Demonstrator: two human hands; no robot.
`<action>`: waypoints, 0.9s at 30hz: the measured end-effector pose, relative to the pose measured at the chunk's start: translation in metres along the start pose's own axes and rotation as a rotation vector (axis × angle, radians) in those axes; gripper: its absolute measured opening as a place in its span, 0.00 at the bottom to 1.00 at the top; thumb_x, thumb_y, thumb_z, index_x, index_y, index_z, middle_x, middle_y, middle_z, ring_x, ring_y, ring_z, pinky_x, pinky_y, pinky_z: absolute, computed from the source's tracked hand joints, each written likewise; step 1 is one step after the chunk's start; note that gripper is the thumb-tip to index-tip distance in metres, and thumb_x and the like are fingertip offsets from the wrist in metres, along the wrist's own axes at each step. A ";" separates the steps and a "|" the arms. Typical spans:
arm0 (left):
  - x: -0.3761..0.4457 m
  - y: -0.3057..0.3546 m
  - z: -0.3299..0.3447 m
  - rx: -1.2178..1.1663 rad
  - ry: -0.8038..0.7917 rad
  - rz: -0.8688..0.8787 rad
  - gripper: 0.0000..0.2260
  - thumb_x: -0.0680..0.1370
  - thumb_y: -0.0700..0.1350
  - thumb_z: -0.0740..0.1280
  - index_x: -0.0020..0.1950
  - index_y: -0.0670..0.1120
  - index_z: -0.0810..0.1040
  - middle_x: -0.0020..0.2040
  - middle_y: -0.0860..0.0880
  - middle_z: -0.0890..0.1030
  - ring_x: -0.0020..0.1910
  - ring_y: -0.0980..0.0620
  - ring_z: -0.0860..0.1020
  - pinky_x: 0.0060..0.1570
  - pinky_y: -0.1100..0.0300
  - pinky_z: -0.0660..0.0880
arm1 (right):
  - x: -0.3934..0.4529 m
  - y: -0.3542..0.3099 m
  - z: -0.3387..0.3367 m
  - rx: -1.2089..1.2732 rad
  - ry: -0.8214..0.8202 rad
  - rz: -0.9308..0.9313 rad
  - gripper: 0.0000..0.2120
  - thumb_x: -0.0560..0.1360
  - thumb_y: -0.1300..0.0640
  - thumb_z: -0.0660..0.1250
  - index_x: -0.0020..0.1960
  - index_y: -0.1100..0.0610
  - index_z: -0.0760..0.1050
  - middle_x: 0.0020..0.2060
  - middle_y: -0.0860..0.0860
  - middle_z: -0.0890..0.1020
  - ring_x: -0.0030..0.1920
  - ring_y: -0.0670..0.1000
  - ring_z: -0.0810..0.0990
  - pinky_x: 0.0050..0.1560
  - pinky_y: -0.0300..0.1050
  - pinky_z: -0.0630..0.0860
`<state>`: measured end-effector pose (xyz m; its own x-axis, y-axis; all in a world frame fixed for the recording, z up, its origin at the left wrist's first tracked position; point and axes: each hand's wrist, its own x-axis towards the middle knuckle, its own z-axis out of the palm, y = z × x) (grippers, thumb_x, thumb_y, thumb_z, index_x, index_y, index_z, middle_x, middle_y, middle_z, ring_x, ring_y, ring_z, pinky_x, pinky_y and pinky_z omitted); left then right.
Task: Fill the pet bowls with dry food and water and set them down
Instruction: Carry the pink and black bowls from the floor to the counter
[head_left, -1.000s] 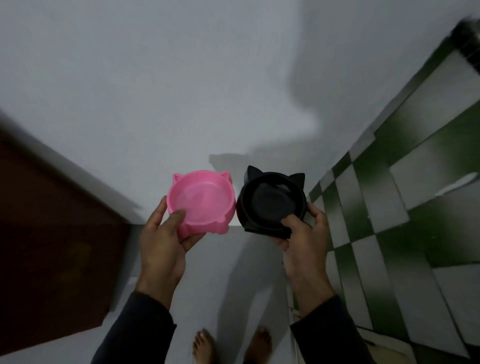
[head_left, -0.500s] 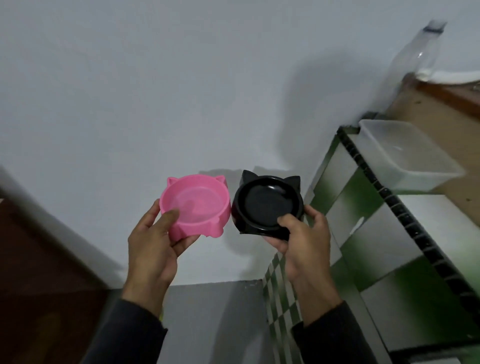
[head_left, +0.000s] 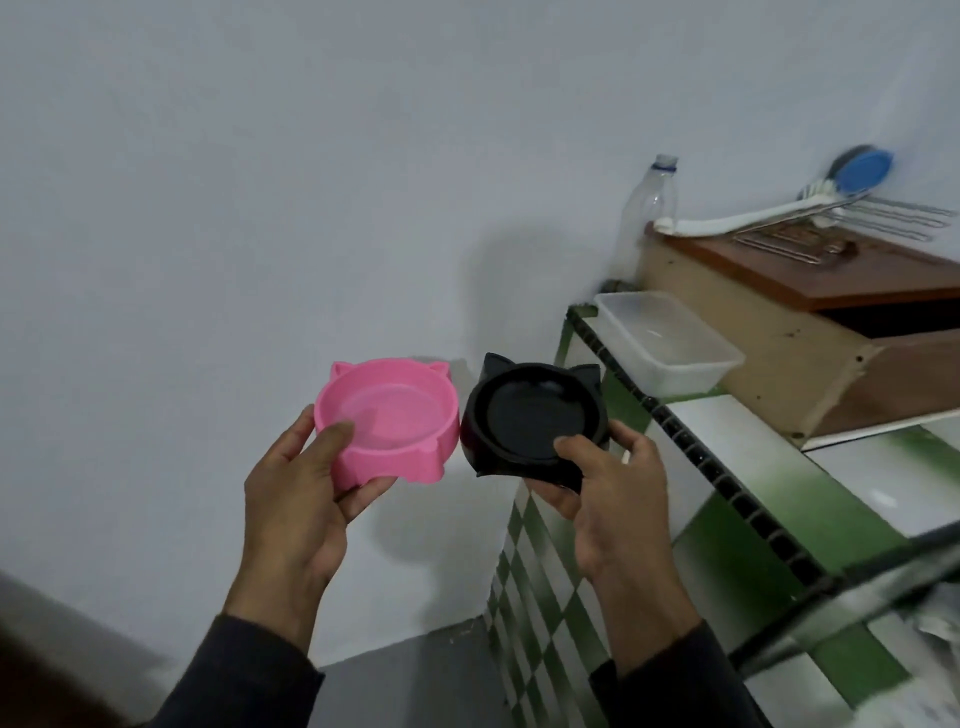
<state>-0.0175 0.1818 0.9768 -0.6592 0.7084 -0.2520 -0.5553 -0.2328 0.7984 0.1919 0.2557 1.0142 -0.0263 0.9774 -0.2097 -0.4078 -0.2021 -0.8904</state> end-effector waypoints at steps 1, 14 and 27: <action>-0.002 0.001 0.001 0.004 -0.021 -0.015 0.22 0.79 0.37 0.71 0.73 0.49 0.77 0.65 0.48 0.79 0.58 0.41 0.82 0.42 0.47 0.84 | -0.007 -0.001 -0.002 0.010 0.020 -0.011 0.26 0.74 0.71 0.70 0.68 0.56 0.69 0.57 0.60 0.80 0.50 0.61 0.85 0.38 0.51 0.84; -0.060 -0.012 0.014 0.108 -0.299 -0.186 0.24 0.79 0.38 0.70 0.74 0.50 0.75 0.64 0.49 0.77 0.56 0.40 0.81 0.42 0.44 0.84 | -0.115 -0.006 -0.061 0.110 0.342 -0.158 0.28 0.75 0.71 0.70 0.69 0.53 0.67 0.57 0.59 0.80 0.42 0.53 0.88 0.38 0.49 0.84; -0.181 -0.067 0.050 0.198 -0.595 -0.326 0.21 0.80 0.39 0.68 0.73 0.51 0.76 0.68 0.48 0.76 0.60 0.42 0.79 0.45 0.44 0.85 | -0.230 -0.031 -0.172 0.151 0.631 -0.289 0.29 0.75 0.70 0.71 0.70 0.52 0.66 0.57 0.60 0.80 0.51 0.60 0.85 0.38 0.50 0.83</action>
<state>0.1639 0.1024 0.9964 -0.0544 0.9785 -0.1989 -0.5379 0.1391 0.8315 0.3678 0.0263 1.0200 0.6171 0.7588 -0.2086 -0.4423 0.1153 -0.8894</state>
